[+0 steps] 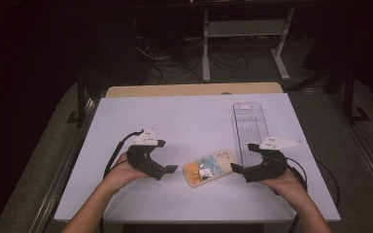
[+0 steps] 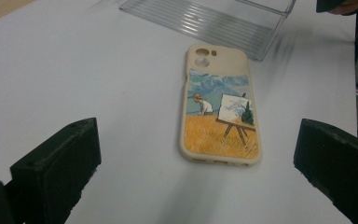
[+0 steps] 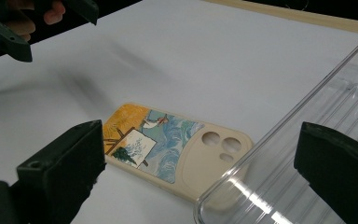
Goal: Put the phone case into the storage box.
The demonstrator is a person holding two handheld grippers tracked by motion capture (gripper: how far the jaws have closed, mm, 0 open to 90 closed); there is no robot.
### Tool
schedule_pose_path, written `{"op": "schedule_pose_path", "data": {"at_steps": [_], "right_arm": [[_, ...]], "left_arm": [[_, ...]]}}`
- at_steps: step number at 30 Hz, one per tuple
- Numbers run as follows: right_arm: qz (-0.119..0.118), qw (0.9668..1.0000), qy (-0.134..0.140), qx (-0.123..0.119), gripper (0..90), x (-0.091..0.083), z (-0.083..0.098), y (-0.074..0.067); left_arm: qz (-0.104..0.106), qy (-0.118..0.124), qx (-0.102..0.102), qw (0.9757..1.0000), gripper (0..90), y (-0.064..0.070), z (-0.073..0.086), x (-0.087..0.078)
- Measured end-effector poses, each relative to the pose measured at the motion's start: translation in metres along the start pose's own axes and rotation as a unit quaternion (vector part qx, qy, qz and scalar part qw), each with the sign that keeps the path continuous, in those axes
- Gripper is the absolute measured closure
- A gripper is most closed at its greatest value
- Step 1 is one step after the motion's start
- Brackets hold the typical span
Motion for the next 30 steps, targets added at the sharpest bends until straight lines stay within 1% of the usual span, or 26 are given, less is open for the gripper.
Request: {"op": "schedule_pose_path", "data": {"at_steps": [2, 3, 4, 9, 12, 13, 14, 17, 18, 20, 21, 24, 30], "right_arm": [[-0.001, 1.0000, 0.001, 0.000, 1.4, 0.000, 0.000, 0.000], [-0.001, 1.0000, 0.001, 0.000, 1.4, 0.000, 0.000, 0.000], [0.000, 1.0000, 0.001, 0.000, 1.4, 0.000, 0.000, 0.000], [0.000, 1.0000, 0.000, 0.001, 1.4, 0.000, 0.000, 0.000], [0.000, 1.0000, 0.000, 0.000, 1.4, 0.000, 0.000, 0.000], [0.000, 1.0000, 0.000, 0.000, 1.4, 0.000, 0.000, 0.000], [0.000, 1.0000, 0.000, 0.001, 1.4, 0.000, 0.000, 0.000], [0.000, 1.0000, 0.001, 0.002, 1.4, 0.000, -0.001, 0.000], [0.000, 1.0000, 0.001, 0.002, 1.4, 0.000, -0.001, 0.000], [0.000, 1.0000, 0.001, 0.001, 1.4, -0.001, -0.001, 0.000], [-0.001, 1.0000, 0.001, 0.001, 1.4, -0.001, -0.001, 0.000], [-0.001, 1.0000, 0.001, 0.002, 1.4, -0.001, -0.001, 0.000], [-0.001, 1.0000, 0.001, 0.002, 1.4, 0.000, -0.001, 0.000]], "left_arm": [[-0.001, 0.001, 0.006, 1.0000, 0.2, 0.000, -0.002, 0.002], [0.000, 0.001, 0.003, 1.0000, 0.2, 0.001, -0.003, 0.003], [0.000, 0.000, 0.006, 1.0000, 0.2, 0.000, -0.004, 0.003], [-0.001, -0.001, 0.010, 1.0000, 0.2, 0.000, -0.011, 0.007], [0.002, 0.005, 0.012, 0.9999, 0.2, 0.000, -0.017, 0.010], [0.003, 0.007, 0.009, 0.9999, 0.2, 0.000, -0.019, 0.012], [0.002, 0.006, 0.014, 0.9999, 0.2, -0.001, -0.020, 0.013], [0.004, 0.005, 0.015, 0.9999, 0.2, 0.000, -0.024, 0.019], [0.005, 0.006, 0.018, 0.9998, 0.2, -0.001, -0.026, 0.020], [0.004, 0.008, 0.018, 0.9998, 0.2, -0.001, -0.029, 0.023], [0.004, 0.010, 0.014, 0.9998, 0.2, -0.001, -0.031, 0.024], [0.005, 0.014, 0.012, 0.9998, 0.2, -0.001, -0.035, 0.027], [0.005, 0.015, 0.014, 0.9998, 0.2, -0.002, -0.042, 0.035]]}}
Point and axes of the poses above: each handheld gripper's, and its own axes: x roughly forward along the jaws, z roughly out of its underside, y roughly to its right, the point moved 7 cm from there along x, roughly forward along the jaws, and after that the axes turned 9 degrees about x, right-handed, at the moved point
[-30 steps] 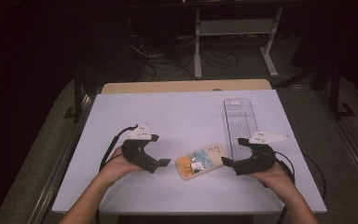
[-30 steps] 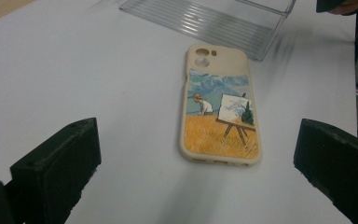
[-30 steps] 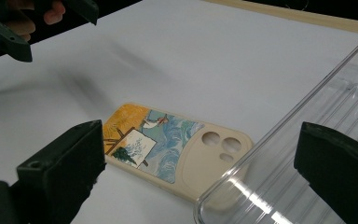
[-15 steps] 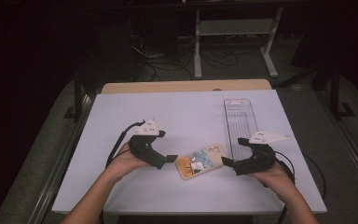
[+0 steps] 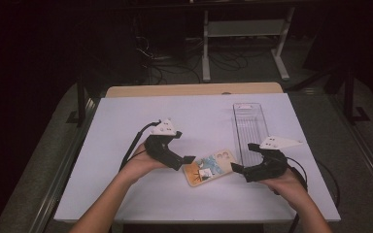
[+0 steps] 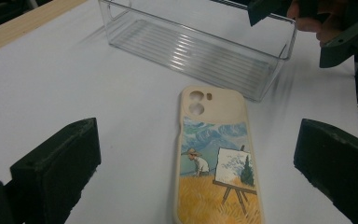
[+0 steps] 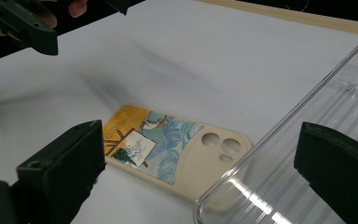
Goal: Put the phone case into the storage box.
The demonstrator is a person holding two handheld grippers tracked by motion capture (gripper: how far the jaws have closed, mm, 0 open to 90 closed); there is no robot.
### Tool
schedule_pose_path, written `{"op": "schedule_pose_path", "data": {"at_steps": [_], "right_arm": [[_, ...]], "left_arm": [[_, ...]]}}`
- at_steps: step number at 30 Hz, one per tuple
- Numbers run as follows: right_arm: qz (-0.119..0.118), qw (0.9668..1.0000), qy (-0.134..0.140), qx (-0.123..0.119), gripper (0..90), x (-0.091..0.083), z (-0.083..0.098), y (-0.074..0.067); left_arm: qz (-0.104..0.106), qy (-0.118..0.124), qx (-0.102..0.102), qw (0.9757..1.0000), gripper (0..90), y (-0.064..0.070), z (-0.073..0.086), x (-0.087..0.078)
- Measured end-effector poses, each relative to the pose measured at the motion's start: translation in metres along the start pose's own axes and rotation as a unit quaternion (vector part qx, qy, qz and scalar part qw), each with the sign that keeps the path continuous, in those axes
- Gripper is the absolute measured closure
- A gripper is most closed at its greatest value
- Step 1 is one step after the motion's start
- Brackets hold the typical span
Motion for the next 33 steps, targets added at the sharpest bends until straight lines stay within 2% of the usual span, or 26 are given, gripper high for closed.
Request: {"op": "schedule_pose_path", "data": {"at_steps": [24, 33], "right_arm": [[-0.001, 1.0000, 0.003, 0.000, 1.4, -0.001, 0.000, 0.000], [-0.001, 1.0000, -0.001, -0.001, 1.4, 0.000, 0.000, 0.000]], "left_arm": [[0.010, -0.004, 0.009, 0.9999, 0.2, 0.005, -0.021, 0.035], [0.010, -0.009, -0.003, 0.9999, 0.1, 0.007, -0.019, 0.041]]}}
Point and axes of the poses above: each handheld gripper's, and its own axes: x roughly forward along the jaws, z roughly out of its underside, y roughly to its right, the point moved 7 cm from there along x, roughly forward along the jaws, and after that the axes turned 9 degrees about x, right-handed, at the moved point
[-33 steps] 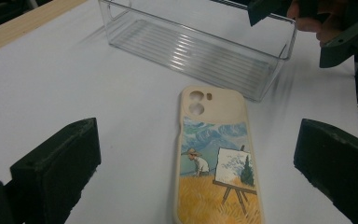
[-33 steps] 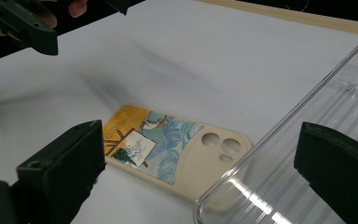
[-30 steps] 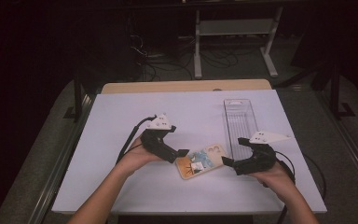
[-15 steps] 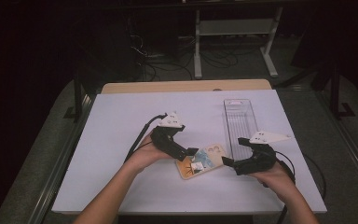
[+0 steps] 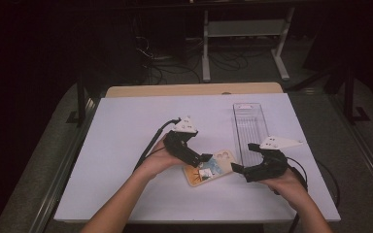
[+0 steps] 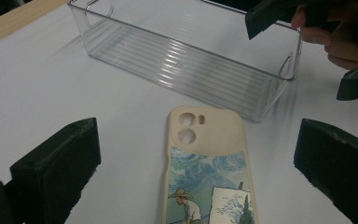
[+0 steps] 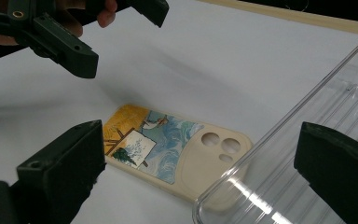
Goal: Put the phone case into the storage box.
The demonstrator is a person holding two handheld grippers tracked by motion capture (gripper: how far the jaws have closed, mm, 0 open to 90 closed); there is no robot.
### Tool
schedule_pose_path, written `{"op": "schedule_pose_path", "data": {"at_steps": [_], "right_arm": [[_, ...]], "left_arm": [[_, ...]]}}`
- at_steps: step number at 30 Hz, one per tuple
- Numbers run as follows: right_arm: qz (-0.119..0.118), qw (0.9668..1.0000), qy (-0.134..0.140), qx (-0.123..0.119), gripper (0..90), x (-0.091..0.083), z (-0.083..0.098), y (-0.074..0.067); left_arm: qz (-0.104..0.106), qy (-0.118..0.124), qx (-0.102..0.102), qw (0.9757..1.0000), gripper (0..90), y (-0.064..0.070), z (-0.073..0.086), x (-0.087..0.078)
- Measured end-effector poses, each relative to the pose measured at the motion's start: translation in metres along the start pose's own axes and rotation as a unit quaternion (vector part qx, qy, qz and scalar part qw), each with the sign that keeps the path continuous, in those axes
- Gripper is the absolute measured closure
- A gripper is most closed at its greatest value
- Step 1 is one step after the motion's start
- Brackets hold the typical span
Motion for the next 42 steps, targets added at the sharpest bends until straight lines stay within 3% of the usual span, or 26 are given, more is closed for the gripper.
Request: {"op": "schedule_pose_path", "data": {"at_steps": [9, 26, 28, 30, 31, 33, 34, 35, 39, 42], "right_arm": [[0.000, 1.0000, -0.001, -0.002, 1.4, 0.001, 0.000, 0.000], [0.001, 1.0000, -0.001, -0.001, 1.4, 0.000, 0.000, 0.000], [0.001, 1.0000, -0.001, 0.000, 1.4, 0.000, 0.000, 0.000], [0.001, 1.0000, -0.001, -0.001, 1.4, 0.000, 0.000, 0.000], [0.001, 1.0000, -0.001, -0.001, 1.4, 0.000, 0.000, 0.000], [0.001, 1.0000, 0.000, 0.000, 1.4, 0.000, 0.000, 0.000], [0.001, 1.0000, 0.000, 0.000, 1.4, 0.000, 0.000, 0.001], [0.002, 1.0000, 0.000, 0.000, 1.4, 0.000, 0.000, 0.001], [0.001, 1.0000, 0.000, 0.000, 1.4, 0.000, 0.000, 0.001], [0.002, 1.0000, 0.002, -0.001, 1.4, 0.000, 0.000, 0.001]], "left_arm": [[0.003, -0.014, -0.008, 0.9999, 0.1, 0.004, 0.010, 0.010], [0.002, -0.050, 0.002, 0.9987, 0.1, 0.011, 0.030, 0.027], [0.001, -0.050, -0.006, 0.9987, 0.1, 0.012, 0.031, 0.031], [0.003, -0.062, 0.002, 0.9981, 0.1, 0.012, 0.035, 0.032], [0.001, -0.058, -0.006, 0.9983, 0.1, 0.014, 0.035, 0.034], [0.002, -0.068, 0.005, 0.9976, 0.1, 0.013, 0.038, 0.034], [0.000, -0.061, -0.007, 0.9981, 0.1, 0.015, 0.038, 0.036], [0.000, -0.070, 0.003, 0.9975, 0.1, 0.014, 0.041, 0.036], [-0.002, -0.068, -0.010, 0.9977, 0.1, 0.018, 0.044, 0.042], [-0.004, -0.075, -0.006, 0.9971, 0.1, 0.019, 0.048, 0.045]]}}
Point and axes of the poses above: each handheld gripper's, and its own axes: x roughly forward along the jaws, z roughly out of its underside, y roughly to its right, the point moved 7 cm from there along x, roughly forward along the jaws, and after that the axes turned 9 degrees about x, right-handed, at the moved point
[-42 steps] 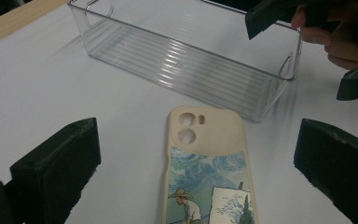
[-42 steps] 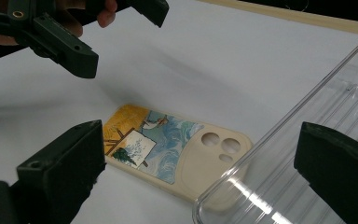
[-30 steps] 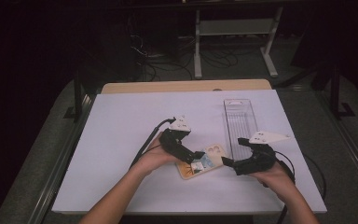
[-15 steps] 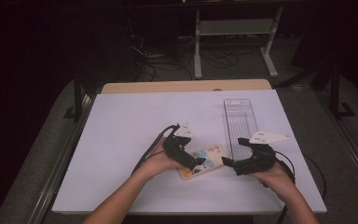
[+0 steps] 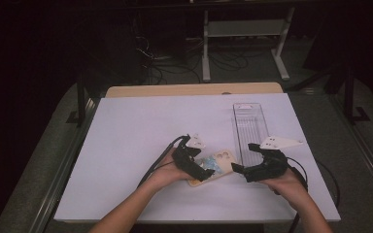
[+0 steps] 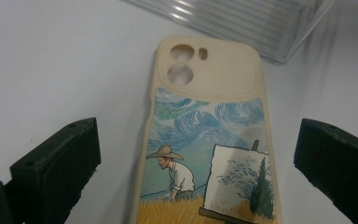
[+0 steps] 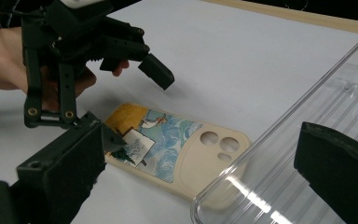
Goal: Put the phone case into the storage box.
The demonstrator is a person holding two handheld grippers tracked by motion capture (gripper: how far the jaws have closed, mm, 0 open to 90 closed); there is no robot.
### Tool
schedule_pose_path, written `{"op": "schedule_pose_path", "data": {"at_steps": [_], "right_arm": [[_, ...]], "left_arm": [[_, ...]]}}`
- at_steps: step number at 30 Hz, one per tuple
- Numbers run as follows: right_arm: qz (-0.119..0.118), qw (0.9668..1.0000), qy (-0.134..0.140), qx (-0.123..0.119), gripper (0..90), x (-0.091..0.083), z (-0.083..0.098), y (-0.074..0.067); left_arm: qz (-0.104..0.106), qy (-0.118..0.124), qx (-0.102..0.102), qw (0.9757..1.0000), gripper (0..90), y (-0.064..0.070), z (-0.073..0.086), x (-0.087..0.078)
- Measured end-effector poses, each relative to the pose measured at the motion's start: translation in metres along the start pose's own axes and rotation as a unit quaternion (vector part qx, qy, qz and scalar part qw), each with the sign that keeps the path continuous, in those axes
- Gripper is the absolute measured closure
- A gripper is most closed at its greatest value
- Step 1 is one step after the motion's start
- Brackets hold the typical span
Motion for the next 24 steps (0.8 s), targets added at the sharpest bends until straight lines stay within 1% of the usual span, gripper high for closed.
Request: {"op": "schedule_pose_path", "data": {"at_steps": [3, 5, 6, 8, 9, 10, 12, 13, 15, 19, 21, 24], "right_arm": [[0.000, 1.0000, -0.002, 0.003, 1.4, 0.000, 0.000, 0.000], [0.000, 1.0000, -0.003, 0.005, 1.4, 0.000, 0.001, -0.001], [0.000, 1.0000, -0.004, 0.006, 1.4, 0.000, 0.001, -0.001], [0.000, 1.0000, -0.004, 0.005, 1.4, 0.000, 0.001, 0.000], [0.000, 1.0000, -0.002, 0.001, 1.4, 0.000, 0.000, 0.000], [0.000, 1.0000, -0.001, -0.001, 1.4, 0.000, 0.000, 0.000], [0.000, 1.0000, -0.003, 0.000, 1.4, 0.000, 0.001, 0.000], [0.000, 1.0000, -0.003, 0.000, 1.4, 0.000, 0.001, 0.000], [0.001, 1.0000, -0.003, 0.002, 1.4, 0.000, 0.001, 0.000], [0.001, 1.0000, -0.003, 0.002, 1.4, 0.000, 0.001, 0.000], [0.001, 1.0000, -0.003, 0.002, 1.4, 0.000, 0.001, 0.000], [0.001, 1.0000, -0.001, 0.000, 1.4, 0.000, 0.000, 0.001]], "left_arm": [[-0.003, -0.002, -0.002, 1.0000, 0.2, 0.002, 0.002, 0.002], [-0.004, -0.004, 0.002, 1.0000, 0.1, 0.003, 0.003, 0.004], [-0.005, -0.006, 0.001, 1.0000, 0.2, 0.004, 0.004, 0.004], [-0.007, -0.010, 0.003, 0.9999, 0.2, 0.005, 0.006, 0.007], [-0.007, -0.009, 0.003, 0.9999, 0.2, 0.006, 0.006, 0.008], [-0.006, -0.014, 0.005, 0.9999, 0.2, 0.007, 0.007, 0.008], [-0.008, -0.015, 0.009, 0.9998, 0.2, 0.008, 0.008, 0.010], [-0.008, -0.021, 0.016, 0.9996, 0.2, 0.008, 0.009, 0.011], [-0.009, -0.021, 0.012, 0.9997, 0.2, 0.009, 0.010, 0.013], [-0.011, -0.033, 0.022, 0.9992, 0.2, 0.009, 0.013, 0.014], [-0.011, -0.034, 0.020, 0.9992, 0.2, 0.010, 0.014, 0.015], [-0.008, -0.041, 0.025, 0.9988, 0.2, 0.011, 0.016, 0.016]]}}
Point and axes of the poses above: each handheld gripper's, and its own axes: x roughly forward along the jaws, z roughly out of its underside, y roughly to its right, the point moved 7 cm from there along x, roughly forward along the jaws, and after that the axes turned 9 degrees about x, right-handed, at the moved point
